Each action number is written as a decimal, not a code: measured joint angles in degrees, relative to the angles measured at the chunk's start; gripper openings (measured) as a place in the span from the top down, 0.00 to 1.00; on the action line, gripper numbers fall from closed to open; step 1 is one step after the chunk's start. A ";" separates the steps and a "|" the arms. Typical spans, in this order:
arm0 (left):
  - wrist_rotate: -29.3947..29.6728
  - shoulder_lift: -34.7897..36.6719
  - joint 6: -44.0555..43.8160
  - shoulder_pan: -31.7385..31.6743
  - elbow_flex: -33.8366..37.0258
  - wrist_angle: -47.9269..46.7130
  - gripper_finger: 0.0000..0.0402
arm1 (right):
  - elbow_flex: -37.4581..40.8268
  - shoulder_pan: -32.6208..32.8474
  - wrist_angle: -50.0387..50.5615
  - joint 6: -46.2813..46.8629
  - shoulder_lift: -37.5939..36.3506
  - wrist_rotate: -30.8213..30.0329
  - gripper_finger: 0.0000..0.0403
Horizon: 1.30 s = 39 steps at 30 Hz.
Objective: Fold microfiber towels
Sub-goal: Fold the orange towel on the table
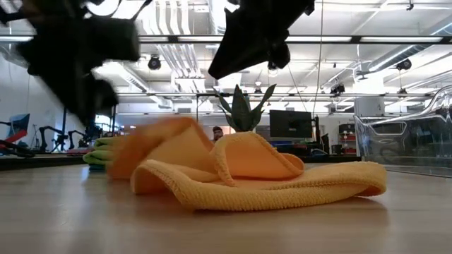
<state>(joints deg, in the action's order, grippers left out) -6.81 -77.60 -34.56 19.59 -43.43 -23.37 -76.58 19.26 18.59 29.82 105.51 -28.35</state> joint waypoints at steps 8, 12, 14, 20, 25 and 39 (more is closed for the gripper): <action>2.82 -0.94 -14.48 8.77 9.91 21.05 0.64 | 0.11 0.01 -3.60 -9.20 1.22 5.35 0.97; 13.37 -0.97 -14.42 11.05 11.22 23.39 0.64 | -0.65 0.44 -9.08 -15.99 5.68 9.42 0.90; 20.33 -0.97 -13.17 11.41 11.51 23.32 0.64 | -3.05 0.44 -8.98 -18.02 8.64 9.98 0.84; 25.22 -2.22 0.99 13.28 11.39 25.98 0.64 | -11.19 0.16 -1.04 -18.01 14.14 9.89 0.67; 25.59 -7.11 7.59 13.88 10.79 25.90 0.64 | -13.70 0.22 1.27 -17.87 15.06 9.92 0.59; 31.54 -14.42 4.90 11.06 6.81 24.90 0.98 | -14.26 4.27 1.08 -18.51 17.75 18.75 0.57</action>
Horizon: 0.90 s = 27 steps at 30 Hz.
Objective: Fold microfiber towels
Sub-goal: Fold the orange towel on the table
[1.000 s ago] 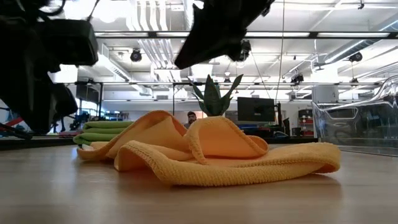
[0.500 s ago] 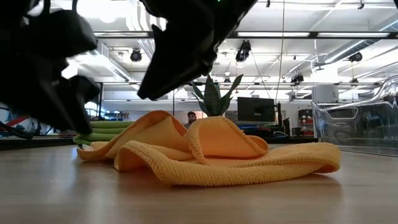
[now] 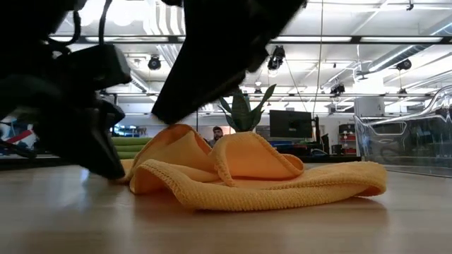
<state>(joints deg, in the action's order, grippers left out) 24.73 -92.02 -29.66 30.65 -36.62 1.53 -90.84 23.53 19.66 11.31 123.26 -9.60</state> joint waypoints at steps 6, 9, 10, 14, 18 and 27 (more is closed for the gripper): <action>0.56 5.83 0.20 -2.68 -0.41 -2.57 1.00 | -1.04 1.23 -5.38 8.83 5.77 -1.00 0.57; 0.70 9.56 0.20 -3.07 -0.41 -5.45 1.00 | -2.47 1.62 1.07 11.76 7.59 -0.77 0.57; 0.64 10.85 0.04 -3.05 -0.41 -6.62 1.00 | -2.83 1.93 4.82 12.01 7.49 0.14 0.58; -2.67 15.91 -0.05 -2.82 -0.31 -9.17 1.00 | -4.12 3.53 22.93 11.34 5.49 0.78 0.58; -6.49 19.26 -0.10 -2.68 -0.51 -7.60 1.00 | -2.95 4.73 43.39 9.44 2.05 -0.89 0.58; -4.71 18.89 -1.47 -4.07 -1.31 -4.65 1.00 | 0.36 6.40 26.51 12.82 -5.55 -8.85 0.58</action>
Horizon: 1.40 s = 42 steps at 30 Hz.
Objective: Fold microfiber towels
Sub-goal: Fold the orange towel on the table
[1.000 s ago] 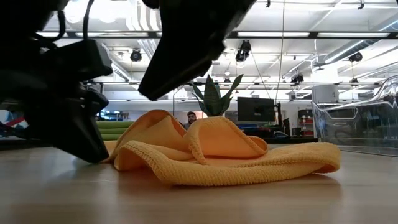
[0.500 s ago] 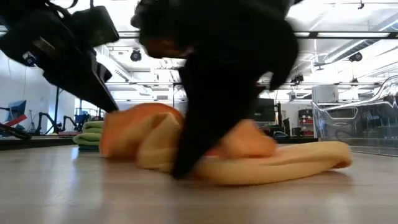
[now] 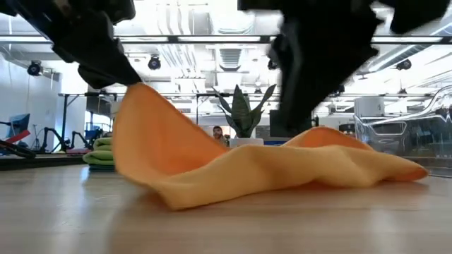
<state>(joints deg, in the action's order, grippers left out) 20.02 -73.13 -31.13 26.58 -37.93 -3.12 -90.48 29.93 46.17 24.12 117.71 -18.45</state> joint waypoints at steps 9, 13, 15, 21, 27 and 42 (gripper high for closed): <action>1.33 -0.93 -1.54 -3.54 0.15 -0.34 1.00 | 0.40 0.75 -27.64 -7.64 7.87 0.01 0.58; 1.19 -0.07 0.10 -3.82 0.24 -0.50 1.00 | -0.19 -0.34 -21.93 -5.01 10.41 0.60 0.58; -1.97 0.26 2.55 -3.72 0.24 -0.87 1.00 | -0.80 -0.43 -15.97 -3.37 10.05 2.98 0.61; -7.73 -0.07 5.06 -1.20 -0.19 6.18 1.00 | -3.12 0.62 6.78 -3.57 4.70 5.52 0.90; -9.02 -1.41 8.86 -0.78 -0.41 19.80 1.00 | -5.48 0.44 15.47 -3.24 -5.13 3.78 0.97; -13.74 2.88 29.43 -2.83 -15.60 13.41 1.00 | -3.09 8.94 14.77 17.30 -14.19 -28.59 0.93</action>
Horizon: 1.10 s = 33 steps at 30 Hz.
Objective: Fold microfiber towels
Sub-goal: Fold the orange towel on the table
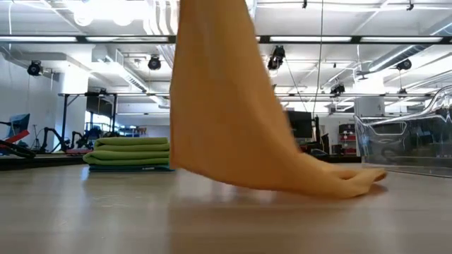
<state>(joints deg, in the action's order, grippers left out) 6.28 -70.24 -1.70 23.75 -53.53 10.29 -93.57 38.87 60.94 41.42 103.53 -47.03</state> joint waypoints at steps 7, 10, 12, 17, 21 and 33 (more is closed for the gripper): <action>0.48 -0.98 0.29 -0.13 -6.49 -19.89 1.00 | 5.45 2.51 -0.15 8.58 1.65 -0.31 0.88; 1.07 -0.64 -2.23 -0.07 -5.25 -24.57 1.00 | 7.99 1.70 -0.78 9.36 2.99 4.23 0.80; 1.20 -0.58 -2.47 0.05 -4.84 -26.54 1.00 | 9.64 0.99 -1.36 8.10 3.43 6.25 0.73; 1.28 -0.46 -2.63 0.48 -4.17 -27.82 1.00 | 11.16 -1.61 -2.41 6.11 3.22 6.09 0.60; 1.30 0.59 -1.98 0.68 -4.18 -27.39 1.00 | 11.34 -2.81 -3.05 3.77 2.68 4.79 0.54; 4.66 3.58 -2.46 0.63 -4.18 -28.38 1.00 | 24.61 -5.24 -28.28 -14.21 3.33 15.98 0.52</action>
<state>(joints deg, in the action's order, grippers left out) 10.94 -66.67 -4.16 24.38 -57.71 -18.09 -68.96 33.63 32.67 27.22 106.85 -31.06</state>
